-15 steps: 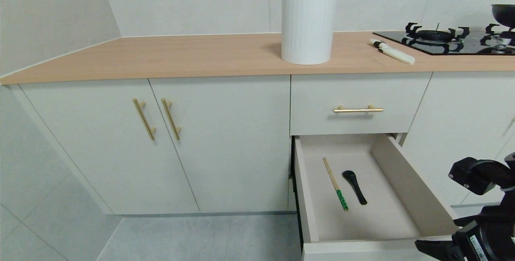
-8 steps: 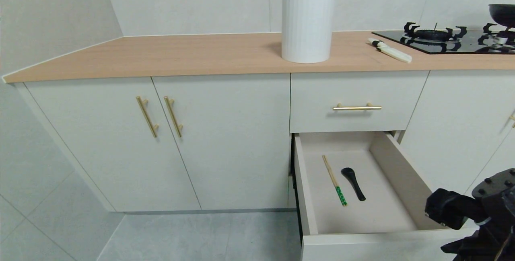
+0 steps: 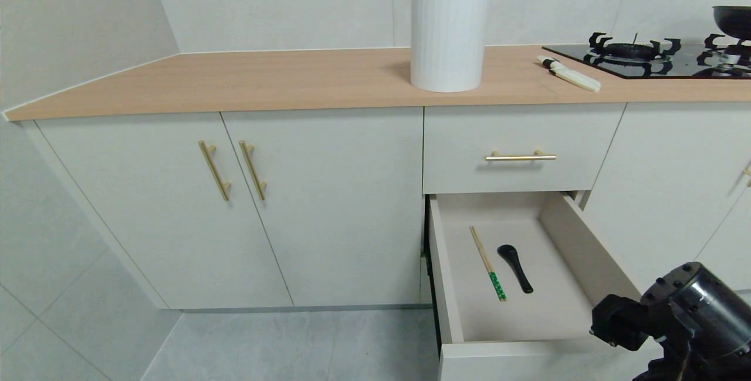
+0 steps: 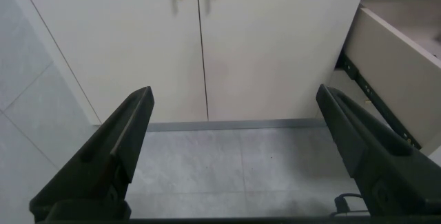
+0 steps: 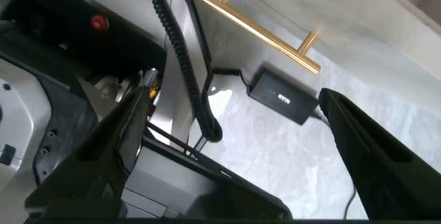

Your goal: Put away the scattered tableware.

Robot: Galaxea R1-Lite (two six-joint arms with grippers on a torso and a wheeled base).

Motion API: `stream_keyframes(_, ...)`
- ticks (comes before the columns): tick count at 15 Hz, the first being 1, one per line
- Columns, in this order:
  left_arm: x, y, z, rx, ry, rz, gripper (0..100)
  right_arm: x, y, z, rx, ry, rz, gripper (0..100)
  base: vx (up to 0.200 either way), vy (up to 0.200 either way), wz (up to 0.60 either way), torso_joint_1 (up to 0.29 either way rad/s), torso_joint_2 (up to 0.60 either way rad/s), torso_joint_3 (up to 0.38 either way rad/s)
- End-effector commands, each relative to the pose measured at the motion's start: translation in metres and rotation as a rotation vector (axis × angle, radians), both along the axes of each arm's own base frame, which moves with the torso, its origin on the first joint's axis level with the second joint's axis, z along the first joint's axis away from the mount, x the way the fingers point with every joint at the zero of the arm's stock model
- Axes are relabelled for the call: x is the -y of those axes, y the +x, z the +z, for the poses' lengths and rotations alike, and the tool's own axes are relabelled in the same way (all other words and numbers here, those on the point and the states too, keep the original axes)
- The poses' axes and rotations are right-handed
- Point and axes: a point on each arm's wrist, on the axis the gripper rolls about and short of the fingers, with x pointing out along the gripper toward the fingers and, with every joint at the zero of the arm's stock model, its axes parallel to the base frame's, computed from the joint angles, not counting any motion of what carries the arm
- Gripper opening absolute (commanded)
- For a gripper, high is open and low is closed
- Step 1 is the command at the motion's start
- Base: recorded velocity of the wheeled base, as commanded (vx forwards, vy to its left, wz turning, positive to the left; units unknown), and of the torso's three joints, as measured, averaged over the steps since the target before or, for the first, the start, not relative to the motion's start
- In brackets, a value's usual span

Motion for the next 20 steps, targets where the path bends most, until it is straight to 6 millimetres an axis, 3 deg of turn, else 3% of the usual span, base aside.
stream_keyframes(1, 0.000, 0.000, 0.000, -0.001, 0.000, 0.000, 100, -0.006, 0.009, -0.011, -0.039, -0.022, -0.030, 100, 0.000, 0.000, 0.00, 0.000, 0.00, 0.000)
stream_keyframes(9, 0.000, 0.000, 0.000, -0.001, 0.000, 0.000, 100, -0.024, 0.038, -0.010, -0.031, 0.028, -0.262, 100, 0.000, 0.000, 0.00, 0.000, 0.00, 0.000)
stream_keyframes(20, 0.000, 0.000, 0.000, -0.001, 0.000, 0.000, 100, -0.028, 0.070, -0.013, 0.018, 0.021, -0.481, 100, 0.000, 0.000, 0.00, 0.000, 0.00, 0.000)
